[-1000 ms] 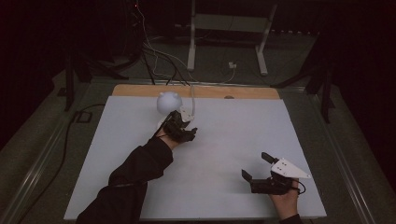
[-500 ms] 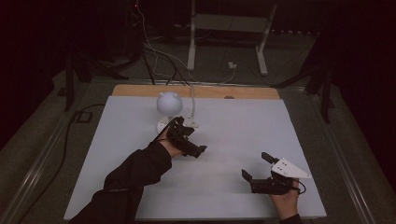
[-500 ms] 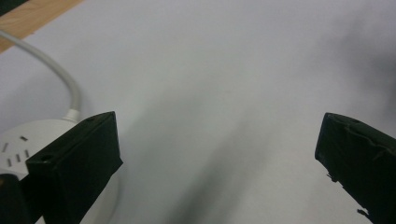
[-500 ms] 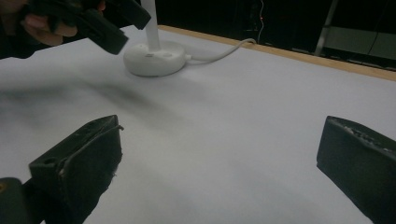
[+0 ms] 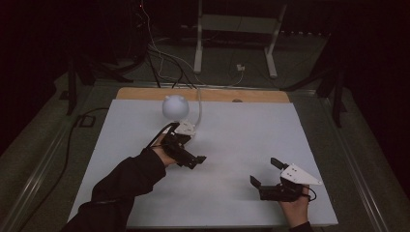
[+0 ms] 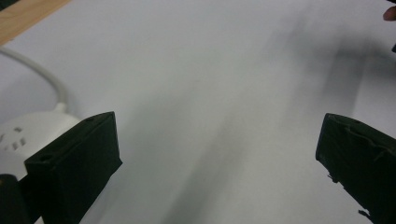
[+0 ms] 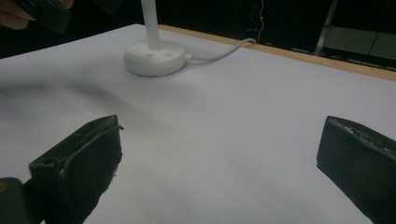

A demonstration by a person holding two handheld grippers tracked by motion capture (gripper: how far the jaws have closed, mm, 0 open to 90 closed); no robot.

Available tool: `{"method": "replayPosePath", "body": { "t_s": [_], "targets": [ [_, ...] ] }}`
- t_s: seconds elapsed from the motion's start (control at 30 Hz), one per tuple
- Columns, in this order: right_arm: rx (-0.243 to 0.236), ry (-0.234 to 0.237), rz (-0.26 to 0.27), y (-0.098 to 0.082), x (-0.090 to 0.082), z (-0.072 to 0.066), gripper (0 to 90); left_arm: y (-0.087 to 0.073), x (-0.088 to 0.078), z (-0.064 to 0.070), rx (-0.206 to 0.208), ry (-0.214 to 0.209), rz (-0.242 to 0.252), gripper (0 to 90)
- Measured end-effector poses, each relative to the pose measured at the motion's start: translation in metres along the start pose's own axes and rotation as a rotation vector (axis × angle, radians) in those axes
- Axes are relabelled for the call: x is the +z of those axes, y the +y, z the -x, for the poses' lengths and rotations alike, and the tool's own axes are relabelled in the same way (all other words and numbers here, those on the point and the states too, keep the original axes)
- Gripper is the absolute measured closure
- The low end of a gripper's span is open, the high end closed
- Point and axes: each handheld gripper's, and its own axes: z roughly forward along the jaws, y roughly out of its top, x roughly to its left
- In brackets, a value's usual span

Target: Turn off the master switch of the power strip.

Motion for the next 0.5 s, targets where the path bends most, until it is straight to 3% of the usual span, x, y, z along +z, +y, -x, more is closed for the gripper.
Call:
{"method": "replayPosePath", "body": {
  "t_s": [0.5],
  "targets": [
    [-0.004,-0.002,-0.009,0.000,0.001,-0.002,0.0,-0.045,-0.036,-0.007,-0.045,0.094,-0.003,0.4]
  ]
}}
